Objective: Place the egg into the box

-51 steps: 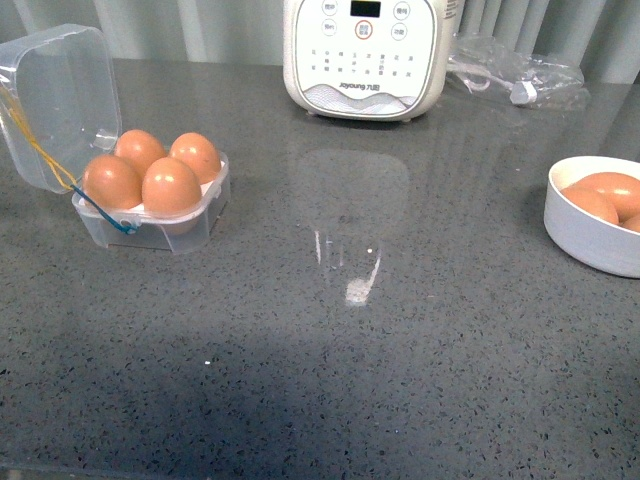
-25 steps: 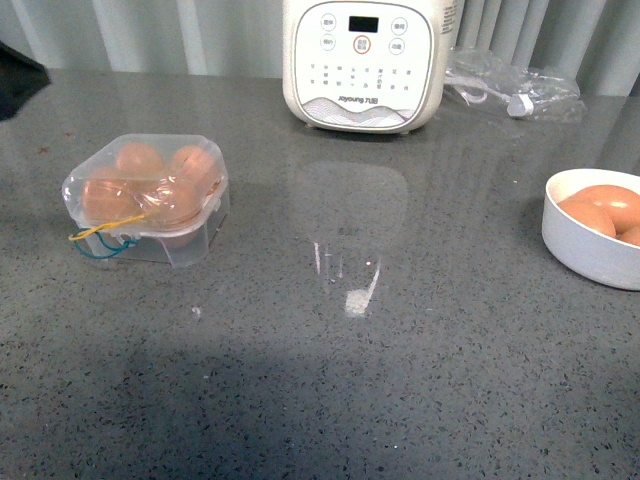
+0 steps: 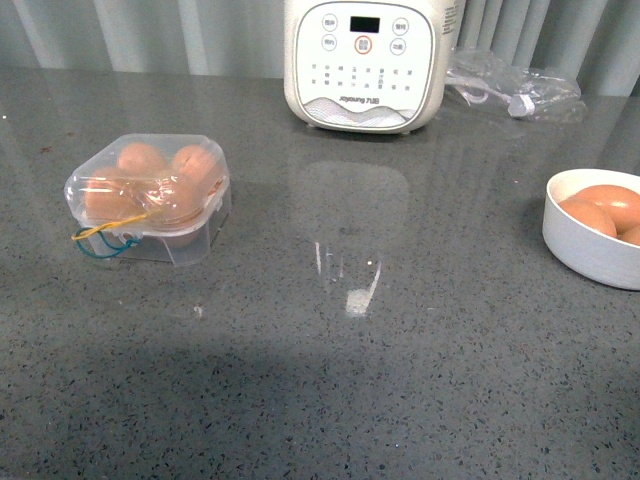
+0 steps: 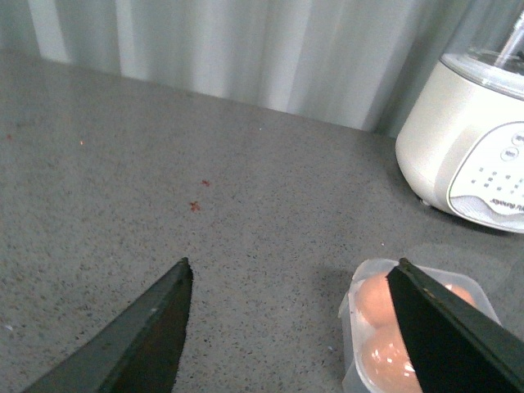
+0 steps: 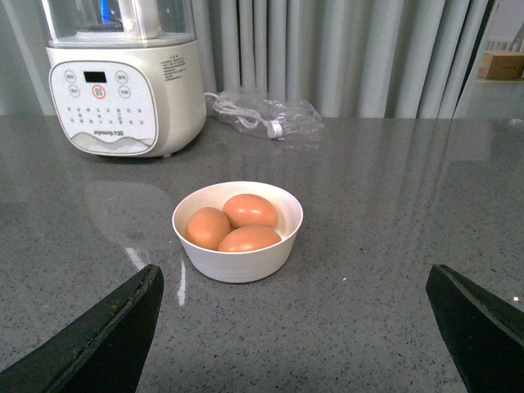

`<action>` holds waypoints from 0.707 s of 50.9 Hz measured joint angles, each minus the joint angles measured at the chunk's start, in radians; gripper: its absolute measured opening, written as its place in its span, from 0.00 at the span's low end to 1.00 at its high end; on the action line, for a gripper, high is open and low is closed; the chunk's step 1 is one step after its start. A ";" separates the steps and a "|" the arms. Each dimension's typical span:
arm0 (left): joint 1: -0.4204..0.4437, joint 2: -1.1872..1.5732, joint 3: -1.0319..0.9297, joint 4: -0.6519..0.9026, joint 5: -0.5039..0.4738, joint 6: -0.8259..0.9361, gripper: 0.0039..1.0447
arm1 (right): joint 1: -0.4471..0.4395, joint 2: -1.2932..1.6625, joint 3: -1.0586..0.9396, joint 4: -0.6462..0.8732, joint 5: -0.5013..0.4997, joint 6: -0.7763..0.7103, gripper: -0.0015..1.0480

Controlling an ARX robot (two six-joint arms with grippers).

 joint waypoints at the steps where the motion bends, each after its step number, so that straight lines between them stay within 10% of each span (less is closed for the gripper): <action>1: -0.003 -0.011 -0.013 0.000 -0.002 0.010 0.51 | 0.000 0.000 0.000 0.000 0.000 0.000 0.93; 13: -0.073 -0.166 -0.144 -0.023 -0.072 0.045 0.04 | 0.000 0.000 0.000 0.000 0.000 0.000 0.93; 36: -0.073 -0.439 -0.262 -0.182 -0.076 0.052 0.03 | 0.000 0.000 0.000 0.000 0.000 0.000 0.93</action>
